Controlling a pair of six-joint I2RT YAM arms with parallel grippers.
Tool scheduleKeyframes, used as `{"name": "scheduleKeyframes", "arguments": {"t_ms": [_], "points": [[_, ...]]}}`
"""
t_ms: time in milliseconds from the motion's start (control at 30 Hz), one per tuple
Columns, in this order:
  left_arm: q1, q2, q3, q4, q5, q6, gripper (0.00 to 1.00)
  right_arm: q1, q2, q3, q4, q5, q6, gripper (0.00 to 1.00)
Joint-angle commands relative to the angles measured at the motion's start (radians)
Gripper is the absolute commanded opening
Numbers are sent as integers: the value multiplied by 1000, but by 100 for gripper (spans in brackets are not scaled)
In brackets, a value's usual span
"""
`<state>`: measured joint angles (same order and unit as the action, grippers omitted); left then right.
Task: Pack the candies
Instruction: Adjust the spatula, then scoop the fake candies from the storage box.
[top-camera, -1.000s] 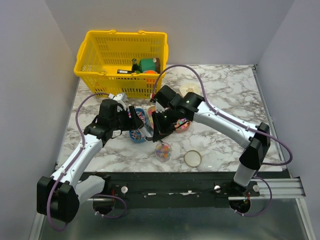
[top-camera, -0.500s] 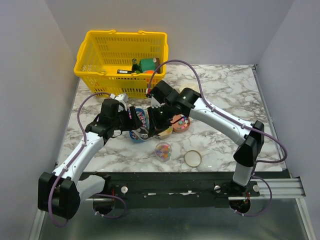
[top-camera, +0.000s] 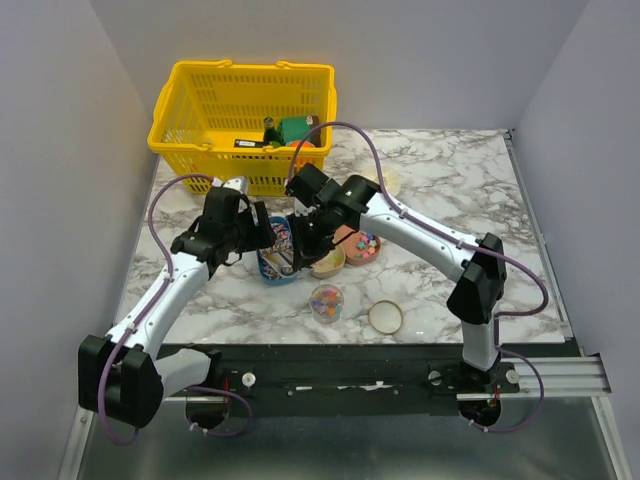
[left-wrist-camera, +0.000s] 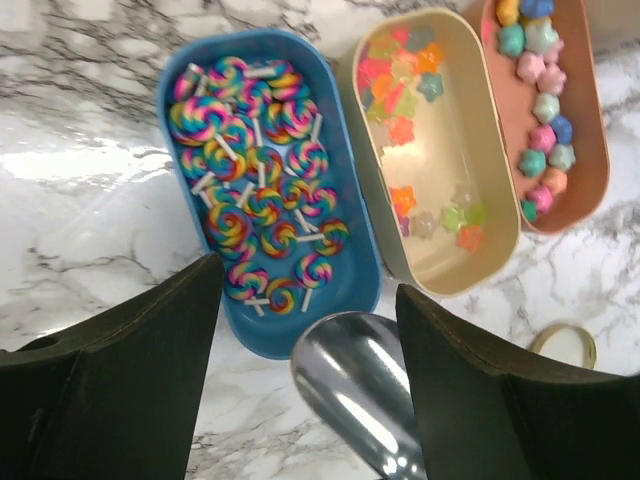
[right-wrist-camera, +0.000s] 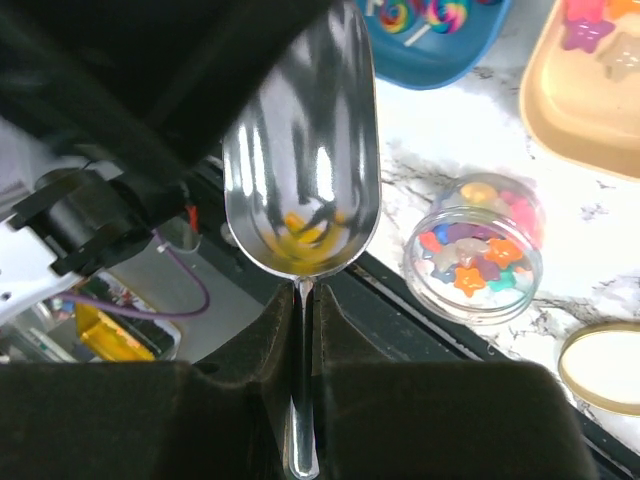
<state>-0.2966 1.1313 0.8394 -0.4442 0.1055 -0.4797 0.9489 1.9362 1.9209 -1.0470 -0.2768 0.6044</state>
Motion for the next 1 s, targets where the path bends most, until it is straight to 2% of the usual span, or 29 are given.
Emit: {"name": "scheduleKeyframes", "arguments": {"t_ms": [0,167,300,467,800,967], "points": [[23,34,87,-99,-217,-43,83,4,76,41,-73,70,-35,1],[68,103,79,-122,-201,-79,83,4,174,135,-145,73,-55,1],[79,151,49,-113,-149,-82,76,4,222,148,-153,64,-60,1],[82,197,23,-96,-107,-82,64,4,251,161,-151,57,-75,1],[82,255,15,-91,-32,-76,50,2,299,207,-154,24,-120,1],[82,272,7,-85,-13,-73,36,-2,320,222,-156,8,-129,1]]}}
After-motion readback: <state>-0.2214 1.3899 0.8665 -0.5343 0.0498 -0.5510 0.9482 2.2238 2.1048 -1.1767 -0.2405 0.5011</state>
